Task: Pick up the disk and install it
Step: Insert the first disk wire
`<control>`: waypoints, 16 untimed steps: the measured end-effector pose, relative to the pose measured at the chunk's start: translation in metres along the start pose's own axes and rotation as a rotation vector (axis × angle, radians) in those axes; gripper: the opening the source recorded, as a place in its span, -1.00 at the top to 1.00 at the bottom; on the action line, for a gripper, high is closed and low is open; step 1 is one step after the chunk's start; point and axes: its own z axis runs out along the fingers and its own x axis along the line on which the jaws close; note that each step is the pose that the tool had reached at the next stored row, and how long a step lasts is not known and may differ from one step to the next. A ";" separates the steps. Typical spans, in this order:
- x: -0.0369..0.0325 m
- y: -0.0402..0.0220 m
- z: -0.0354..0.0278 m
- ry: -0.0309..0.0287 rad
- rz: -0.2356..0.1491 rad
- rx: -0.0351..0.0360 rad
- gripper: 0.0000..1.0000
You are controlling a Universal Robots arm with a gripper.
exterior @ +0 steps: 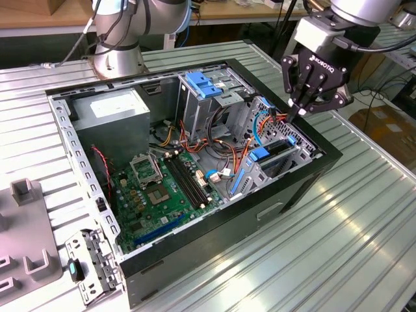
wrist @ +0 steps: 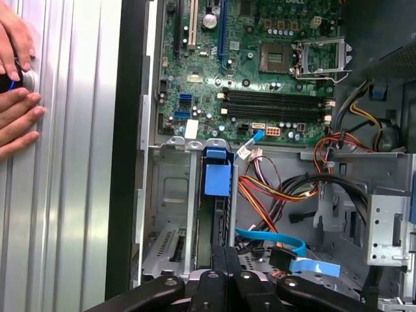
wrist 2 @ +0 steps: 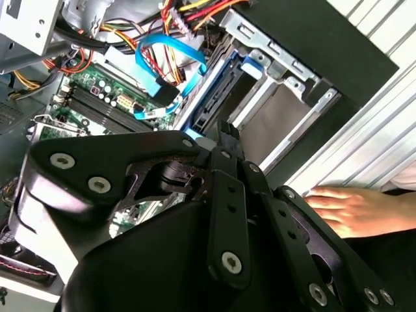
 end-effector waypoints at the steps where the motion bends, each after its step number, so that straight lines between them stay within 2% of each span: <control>1: -0.0001 -0.0022 0.0000 0.0001 -0.003 0.0000 0.79; 7: -0.0032 -0.0161 0.0002 -0.0001 -0.021 -0.0001 0.79; 14: -0.0033 -0.0167 0.0002 -0.0001 -0.021 -0.0001 0.79; 16: -0.0040 -0.0186 0.0001 0.0000 -0.024 -0.0001 0.79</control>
